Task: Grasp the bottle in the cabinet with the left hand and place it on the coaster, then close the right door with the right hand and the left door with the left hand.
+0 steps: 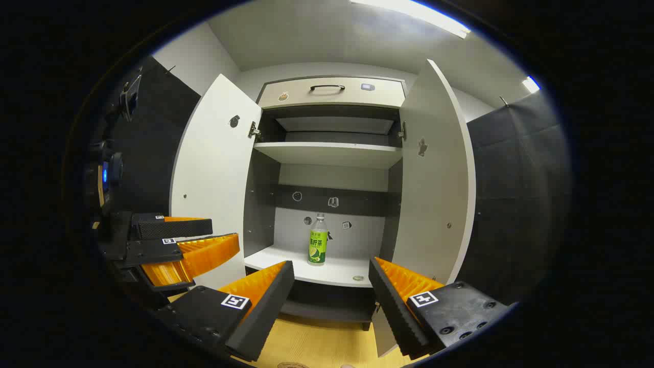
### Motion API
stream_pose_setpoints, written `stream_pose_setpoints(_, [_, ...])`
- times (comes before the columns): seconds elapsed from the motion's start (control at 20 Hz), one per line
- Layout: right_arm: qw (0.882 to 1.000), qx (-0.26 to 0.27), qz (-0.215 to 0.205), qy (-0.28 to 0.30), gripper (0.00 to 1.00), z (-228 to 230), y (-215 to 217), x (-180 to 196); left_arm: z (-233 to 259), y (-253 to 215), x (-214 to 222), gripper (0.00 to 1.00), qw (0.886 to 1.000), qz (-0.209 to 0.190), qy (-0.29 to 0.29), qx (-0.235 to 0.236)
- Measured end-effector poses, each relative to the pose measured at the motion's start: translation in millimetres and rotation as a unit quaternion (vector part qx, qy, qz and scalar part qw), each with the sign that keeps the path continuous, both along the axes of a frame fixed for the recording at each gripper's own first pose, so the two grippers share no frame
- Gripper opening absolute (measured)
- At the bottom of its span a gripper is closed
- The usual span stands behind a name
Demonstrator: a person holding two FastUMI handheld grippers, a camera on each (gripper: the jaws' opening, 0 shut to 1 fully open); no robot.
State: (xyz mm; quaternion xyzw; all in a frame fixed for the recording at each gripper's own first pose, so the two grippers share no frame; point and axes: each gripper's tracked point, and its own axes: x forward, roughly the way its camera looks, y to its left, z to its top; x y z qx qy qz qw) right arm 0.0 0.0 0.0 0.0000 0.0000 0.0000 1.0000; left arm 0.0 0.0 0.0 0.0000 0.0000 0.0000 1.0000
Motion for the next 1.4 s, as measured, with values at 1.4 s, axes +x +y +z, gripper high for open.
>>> stream_pose_setpoints(1.4, [0.999,-0.019,-0.032,-0.014,0.97,4,4,2,-20,11,39,0.95,0.999,-0.025,0.009,-0.038])
